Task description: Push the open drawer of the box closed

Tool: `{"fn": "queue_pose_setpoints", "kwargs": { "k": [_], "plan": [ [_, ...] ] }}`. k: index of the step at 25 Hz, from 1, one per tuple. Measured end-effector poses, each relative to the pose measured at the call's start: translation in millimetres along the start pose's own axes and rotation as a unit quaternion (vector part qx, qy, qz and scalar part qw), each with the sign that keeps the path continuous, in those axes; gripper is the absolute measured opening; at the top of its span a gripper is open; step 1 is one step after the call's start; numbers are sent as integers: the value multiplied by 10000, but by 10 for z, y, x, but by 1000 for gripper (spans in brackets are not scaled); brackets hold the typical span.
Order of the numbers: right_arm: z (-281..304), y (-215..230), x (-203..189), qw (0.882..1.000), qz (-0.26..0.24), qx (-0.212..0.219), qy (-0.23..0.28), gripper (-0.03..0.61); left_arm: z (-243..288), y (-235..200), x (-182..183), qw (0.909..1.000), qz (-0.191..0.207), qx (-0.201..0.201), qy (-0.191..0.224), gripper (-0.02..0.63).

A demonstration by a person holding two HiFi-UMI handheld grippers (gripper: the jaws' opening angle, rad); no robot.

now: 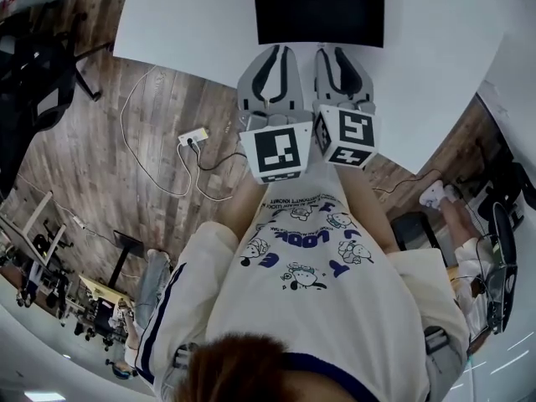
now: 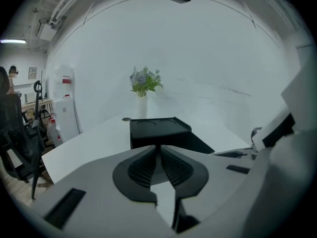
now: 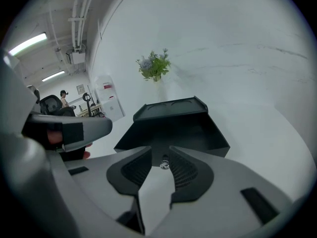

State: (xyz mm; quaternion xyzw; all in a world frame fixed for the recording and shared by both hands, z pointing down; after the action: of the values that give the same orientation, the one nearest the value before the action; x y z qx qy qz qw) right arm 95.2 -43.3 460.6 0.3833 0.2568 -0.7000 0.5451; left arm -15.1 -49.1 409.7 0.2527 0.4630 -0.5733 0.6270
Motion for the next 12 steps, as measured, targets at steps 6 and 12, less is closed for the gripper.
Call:
{"fn": "queue_pose_setpoints", "kwargs": {
  "k": [6, 12],
  "plan": [
    [154, -32, -78, 9998, -9, 77, -183, 124, 78, -52, -98, 9998, -99, 49, -149, 40],
    [270, -66, -172, 9992, -33, 65, -386, 123, 111, -127, -169, 9995, -157, 64, -282, 40]
  ]
}}
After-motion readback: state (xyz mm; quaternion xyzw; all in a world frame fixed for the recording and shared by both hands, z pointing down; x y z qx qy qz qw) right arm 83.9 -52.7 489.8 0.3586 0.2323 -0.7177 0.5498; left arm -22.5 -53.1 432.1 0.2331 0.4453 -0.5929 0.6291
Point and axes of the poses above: the fingertips, and each gripper's own axes: z forward along the fingers, y to its right, x out of its top, the point moved 5 cm from there along -z, backward along the fingers, and after that the axes turned 9 degrees about -z, right-handed, at the moved point
